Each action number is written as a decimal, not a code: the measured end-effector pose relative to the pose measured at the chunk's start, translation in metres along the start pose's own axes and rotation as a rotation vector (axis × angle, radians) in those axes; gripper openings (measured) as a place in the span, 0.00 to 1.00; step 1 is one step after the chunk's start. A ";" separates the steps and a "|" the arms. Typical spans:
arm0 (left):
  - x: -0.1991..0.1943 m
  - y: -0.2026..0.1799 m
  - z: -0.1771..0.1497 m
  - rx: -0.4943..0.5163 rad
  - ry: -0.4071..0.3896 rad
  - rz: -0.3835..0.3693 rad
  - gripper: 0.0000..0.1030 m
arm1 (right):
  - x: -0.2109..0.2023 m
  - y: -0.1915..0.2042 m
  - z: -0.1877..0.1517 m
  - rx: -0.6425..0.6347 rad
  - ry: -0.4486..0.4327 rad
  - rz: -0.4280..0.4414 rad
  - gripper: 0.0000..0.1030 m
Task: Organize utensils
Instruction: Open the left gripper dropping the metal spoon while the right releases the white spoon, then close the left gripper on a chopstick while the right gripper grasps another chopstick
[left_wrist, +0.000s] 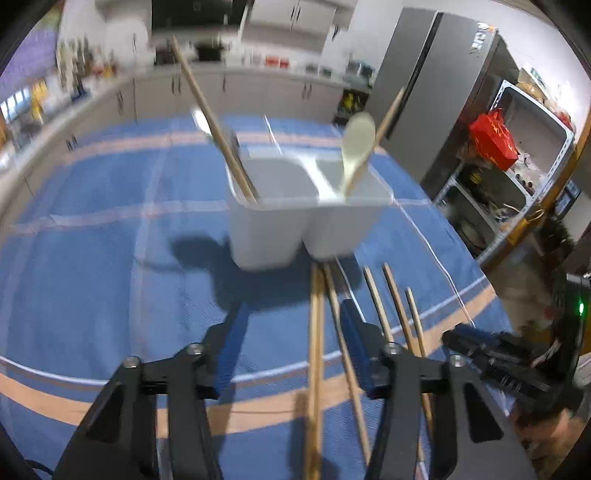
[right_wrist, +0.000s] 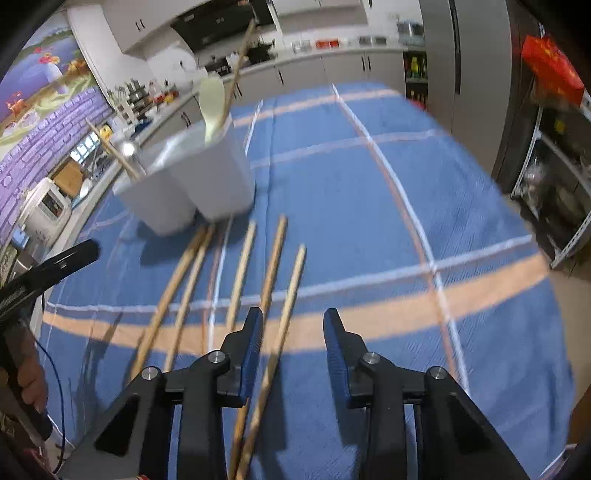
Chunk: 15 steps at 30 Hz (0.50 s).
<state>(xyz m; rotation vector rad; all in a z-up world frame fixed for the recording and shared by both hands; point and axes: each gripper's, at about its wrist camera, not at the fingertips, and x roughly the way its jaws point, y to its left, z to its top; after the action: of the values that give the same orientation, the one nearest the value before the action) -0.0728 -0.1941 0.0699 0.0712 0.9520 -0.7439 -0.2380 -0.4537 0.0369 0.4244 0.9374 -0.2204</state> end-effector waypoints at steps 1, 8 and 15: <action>0.012 0.002 -0.001 -0.018 0.027 -0.017 0.40 | 0.002 -0.001 -0.002 -0.002 0.007 -0.003 0.36; 0.060 -0.006 0.004 0.019 0.101 -0.025 0.27 | 0.013 0.000 -0.008 -0.031 0.024 -0.035 0.36; 0.086 -0.021 0.006 0.120 0.131 0.020 0.03 | 0.017 0.007 -0.003 -0.070 0.019 -0.065 0.36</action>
<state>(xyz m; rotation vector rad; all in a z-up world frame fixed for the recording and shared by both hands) -0.0506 -0.2590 0.0134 0.2368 1.0293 -0.7843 -0.2278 -0.4457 0.0227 0.3318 0.9753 -0.2424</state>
